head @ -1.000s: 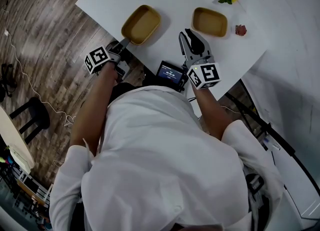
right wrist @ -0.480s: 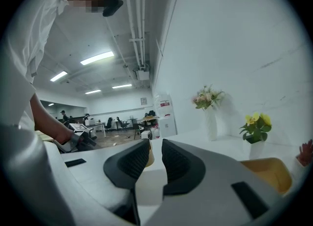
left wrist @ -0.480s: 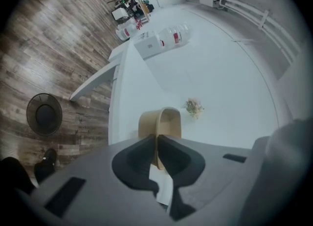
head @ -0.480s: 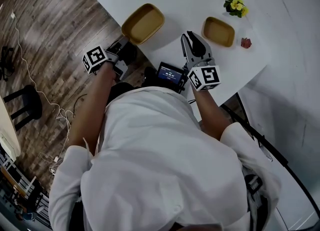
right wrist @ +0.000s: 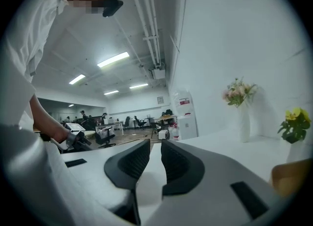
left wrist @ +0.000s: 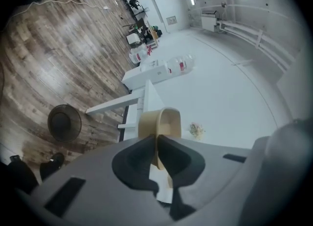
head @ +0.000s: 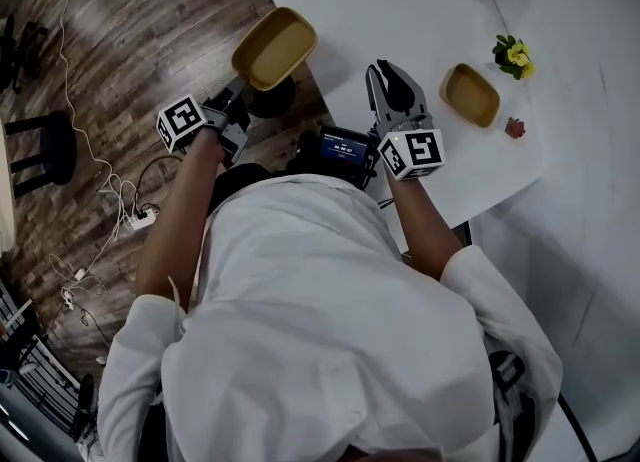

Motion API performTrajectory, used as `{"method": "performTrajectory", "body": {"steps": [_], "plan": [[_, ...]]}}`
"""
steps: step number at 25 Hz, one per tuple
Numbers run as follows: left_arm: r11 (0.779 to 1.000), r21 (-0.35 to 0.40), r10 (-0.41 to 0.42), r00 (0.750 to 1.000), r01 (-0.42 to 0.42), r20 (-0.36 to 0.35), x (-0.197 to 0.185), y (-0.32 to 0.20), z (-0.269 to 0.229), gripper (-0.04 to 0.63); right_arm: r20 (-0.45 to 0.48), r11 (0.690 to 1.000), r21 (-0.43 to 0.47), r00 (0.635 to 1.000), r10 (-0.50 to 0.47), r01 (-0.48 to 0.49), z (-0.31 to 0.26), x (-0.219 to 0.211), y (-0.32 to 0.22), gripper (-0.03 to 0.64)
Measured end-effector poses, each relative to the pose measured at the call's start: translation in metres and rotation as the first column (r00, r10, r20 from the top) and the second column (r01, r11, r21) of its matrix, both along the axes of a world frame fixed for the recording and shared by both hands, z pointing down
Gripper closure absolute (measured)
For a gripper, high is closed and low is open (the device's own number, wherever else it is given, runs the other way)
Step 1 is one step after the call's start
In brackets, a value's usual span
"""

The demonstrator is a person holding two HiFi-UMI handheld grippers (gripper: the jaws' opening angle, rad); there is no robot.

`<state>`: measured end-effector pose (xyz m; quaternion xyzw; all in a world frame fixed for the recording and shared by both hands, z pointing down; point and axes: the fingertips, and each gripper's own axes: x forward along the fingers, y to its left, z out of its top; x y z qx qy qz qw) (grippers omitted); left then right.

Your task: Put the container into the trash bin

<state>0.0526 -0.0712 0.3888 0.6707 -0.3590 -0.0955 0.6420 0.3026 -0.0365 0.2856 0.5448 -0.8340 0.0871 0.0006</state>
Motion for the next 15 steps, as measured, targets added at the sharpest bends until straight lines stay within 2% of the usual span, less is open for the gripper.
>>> {"method": "performTrajectory", "body": {"steps": [10, 15], "plan": [[0.986, -0.077, -0.146, 0.989, 0.148, 0.029, -0.097, 0.036, 0.029, 0.566, 0.001, 0.994, -0.008, 0.994, -0.111, 0.111, 0.012, -0.075, -0.022, 0.526], [0.979, -0.125, -0.158, 0.986, 0.163, 0.047, -0.13, 0.042, 0.061, 0.567, -0.014, 0.985, -0.029, 0.985, -0.173, 0.173, 0.03, -0.118, -0.029, 0.526]]}}
